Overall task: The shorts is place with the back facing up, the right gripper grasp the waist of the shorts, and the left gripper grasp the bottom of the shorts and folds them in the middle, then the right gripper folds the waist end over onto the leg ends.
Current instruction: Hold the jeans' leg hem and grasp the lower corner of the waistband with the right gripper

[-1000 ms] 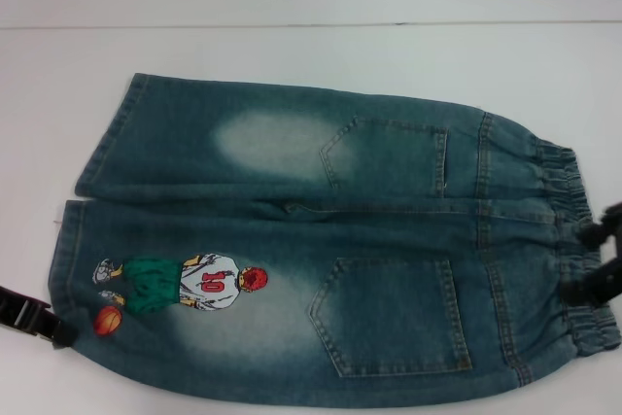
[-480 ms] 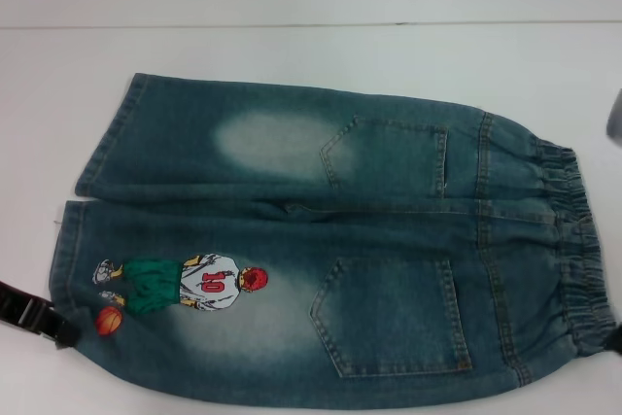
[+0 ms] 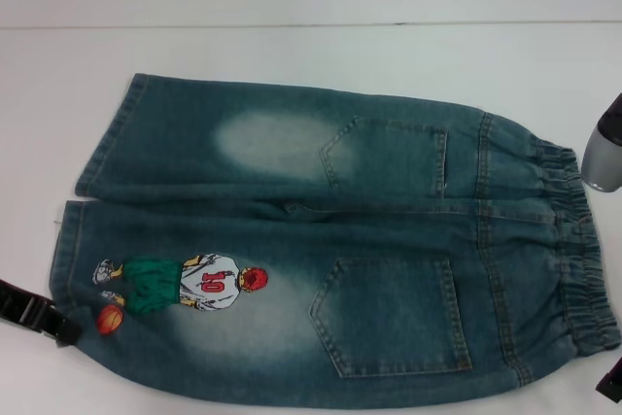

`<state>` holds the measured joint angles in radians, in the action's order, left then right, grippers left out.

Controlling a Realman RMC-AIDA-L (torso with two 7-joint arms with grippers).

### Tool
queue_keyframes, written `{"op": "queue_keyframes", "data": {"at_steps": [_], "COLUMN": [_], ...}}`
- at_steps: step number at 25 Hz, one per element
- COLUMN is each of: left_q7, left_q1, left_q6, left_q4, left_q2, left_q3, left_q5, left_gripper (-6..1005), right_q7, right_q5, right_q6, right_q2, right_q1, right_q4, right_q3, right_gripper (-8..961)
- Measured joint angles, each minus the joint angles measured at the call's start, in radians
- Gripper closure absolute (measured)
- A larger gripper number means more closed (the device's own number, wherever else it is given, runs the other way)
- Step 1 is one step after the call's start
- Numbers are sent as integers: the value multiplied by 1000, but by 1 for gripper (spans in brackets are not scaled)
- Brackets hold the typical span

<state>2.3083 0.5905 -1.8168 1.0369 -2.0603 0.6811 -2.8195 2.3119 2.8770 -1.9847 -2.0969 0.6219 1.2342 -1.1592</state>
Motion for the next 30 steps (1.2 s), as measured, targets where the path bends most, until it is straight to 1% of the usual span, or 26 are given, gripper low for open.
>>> {"op": "queue_keyframes", "data": {"at_steps": [8, 14, 30], "left_q7": [-2, -3, -1], "left_q1": [0, 0, 1], "left_q6": [4, 5, 11], "left_q4": [-1, -2, -2], "left_q2": [-4, -8, -17], "left_q3": [0, 0, 15], "left_q5": [0, 0, 0], "left_gripper": [946, 946, 945], "right_q7": [8, -1, -70], "right_q5": [-19, -53, -173], "right_q6": [14, 49, 135], "right_q2": [-1, 1, 5], "right_q1": [-10, -19, -111], "right_q4": [-8, -9, 11], "right_q3": [-3, 1, 5], "right_gripper": [36, 40, 71]}}
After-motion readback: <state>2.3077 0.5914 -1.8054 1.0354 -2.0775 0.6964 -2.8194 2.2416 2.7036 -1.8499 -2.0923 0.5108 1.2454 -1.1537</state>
